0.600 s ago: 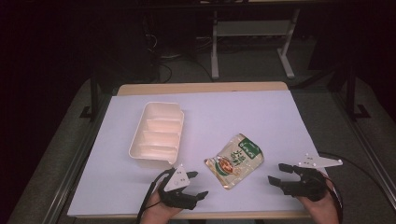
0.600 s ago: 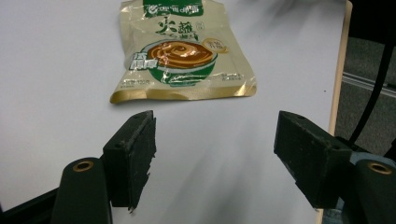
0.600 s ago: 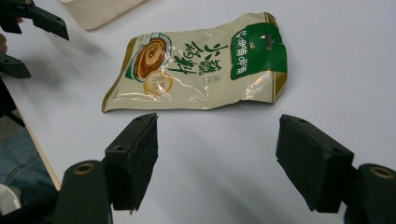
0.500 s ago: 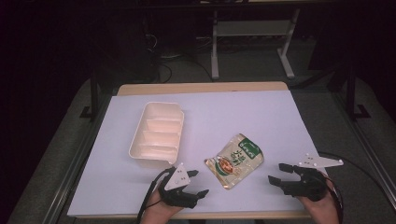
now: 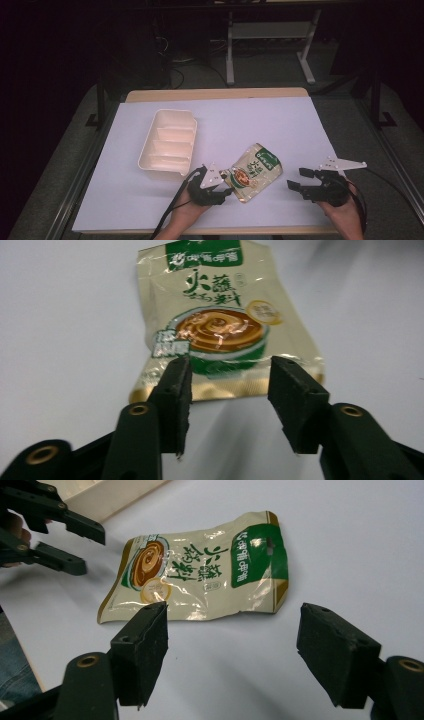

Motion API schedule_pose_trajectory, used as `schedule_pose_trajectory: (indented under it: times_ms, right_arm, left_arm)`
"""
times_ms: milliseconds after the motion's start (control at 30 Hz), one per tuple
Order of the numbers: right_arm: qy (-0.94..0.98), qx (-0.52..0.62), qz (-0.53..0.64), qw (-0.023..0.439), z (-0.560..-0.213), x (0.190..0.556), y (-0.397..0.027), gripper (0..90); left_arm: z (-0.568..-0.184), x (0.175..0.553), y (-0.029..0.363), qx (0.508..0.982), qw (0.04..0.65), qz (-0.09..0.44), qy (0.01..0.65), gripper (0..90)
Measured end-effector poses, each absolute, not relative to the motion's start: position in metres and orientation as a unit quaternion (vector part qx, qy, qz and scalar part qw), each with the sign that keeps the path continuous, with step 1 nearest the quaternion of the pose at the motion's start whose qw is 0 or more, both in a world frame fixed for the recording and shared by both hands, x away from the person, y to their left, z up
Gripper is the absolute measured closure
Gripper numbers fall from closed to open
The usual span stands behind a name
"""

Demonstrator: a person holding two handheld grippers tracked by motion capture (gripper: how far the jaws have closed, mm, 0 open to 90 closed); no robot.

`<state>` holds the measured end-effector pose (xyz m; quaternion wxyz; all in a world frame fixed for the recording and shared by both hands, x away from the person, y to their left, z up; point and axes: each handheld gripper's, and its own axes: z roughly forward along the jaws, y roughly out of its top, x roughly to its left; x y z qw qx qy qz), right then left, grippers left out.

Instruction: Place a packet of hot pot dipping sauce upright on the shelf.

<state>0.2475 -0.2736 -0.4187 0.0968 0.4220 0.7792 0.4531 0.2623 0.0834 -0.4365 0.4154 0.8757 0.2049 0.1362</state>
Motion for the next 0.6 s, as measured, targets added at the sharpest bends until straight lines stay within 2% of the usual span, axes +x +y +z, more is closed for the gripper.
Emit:
schedule_pose_trajectory:
  times_ms: [333, 600]
  right_arm:
    - [0.779, 0.438, 0.44, 0.086, -0.412, 0.268, -0.275, 28.1]
    - [0.78, 0.448, 0.431, 0.064, -0.409, 0.293, -0.267, 27.0]
  left_arm:
    - [-0.449, 0.279, 0.072, 0.894, 0.37, 0.138, 0.212, 63.6]
    - [-0.45, 0.283, 0.073, 0.892, 0.374, 0.123, 0.222, 67.3]
